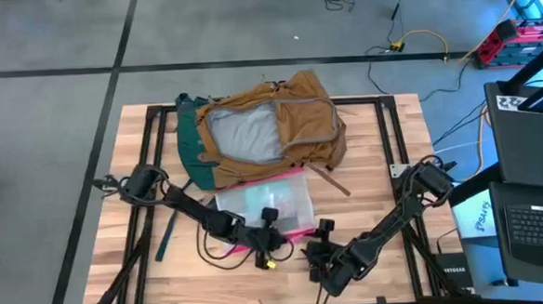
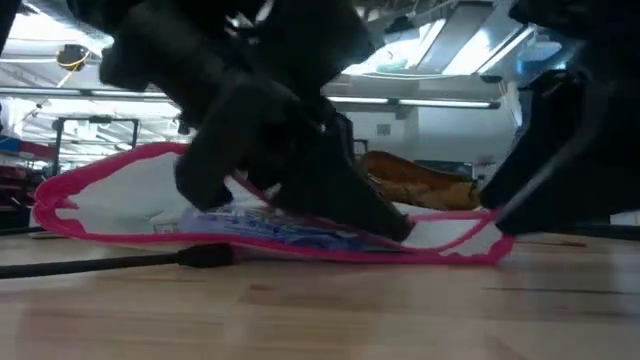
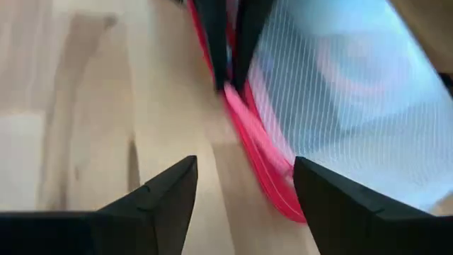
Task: Unpack backpack
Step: Close the pink zipper pouch
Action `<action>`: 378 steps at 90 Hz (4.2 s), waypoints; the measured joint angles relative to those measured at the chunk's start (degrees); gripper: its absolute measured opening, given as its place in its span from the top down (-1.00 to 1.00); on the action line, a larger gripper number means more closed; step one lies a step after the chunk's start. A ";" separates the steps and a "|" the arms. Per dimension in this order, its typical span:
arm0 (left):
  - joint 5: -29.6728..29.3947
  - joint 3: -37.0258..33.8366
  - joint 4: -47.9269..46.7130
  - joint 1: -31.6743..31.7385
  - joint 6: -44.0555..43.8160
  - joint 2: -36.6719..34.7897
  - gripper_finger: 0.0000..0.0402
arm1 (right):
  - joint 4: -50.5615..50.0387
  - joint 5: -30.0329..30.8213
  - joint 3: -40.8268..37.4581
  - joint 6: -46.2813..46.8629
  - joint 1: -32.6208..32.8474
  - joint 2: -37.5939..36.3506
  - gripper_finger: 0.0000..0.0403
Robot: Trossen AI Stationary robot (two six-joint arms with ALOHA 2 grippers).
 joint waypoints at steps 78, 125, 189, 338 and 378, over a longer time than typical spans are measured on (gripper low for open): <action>-3.69 0.00 -4.33 -0.48 -0.36 -1.82 1.00 | -11.74 0.45 7.49 -5.41 -0.04 0.02 -0.10; -3.67 0.00 -5.43 -0.57 -0.37 -1.84 1.00 | -11.58 10.73 13.24 -15.56 -0.06 0.02 -0.10; -3.64 0.00 -7.45 -0.87 -1.04 -1.84 1.00 | 52.45 -12.76 -2.54 -66.90 0.32 -0.45 -0.10; -2.56 0.03 -9.51 -0.99 -3.38 -1.88 1.00 | 41.09 -3.47 -32.80 -46.01 -8.45 -16.41 -0.09; -2.57 0.03 -9.54 -0.99 -3.28 -1.88 1.00 | 41.87 -7.08 -29.61 -50.12 -8.81 -16.35 -0.01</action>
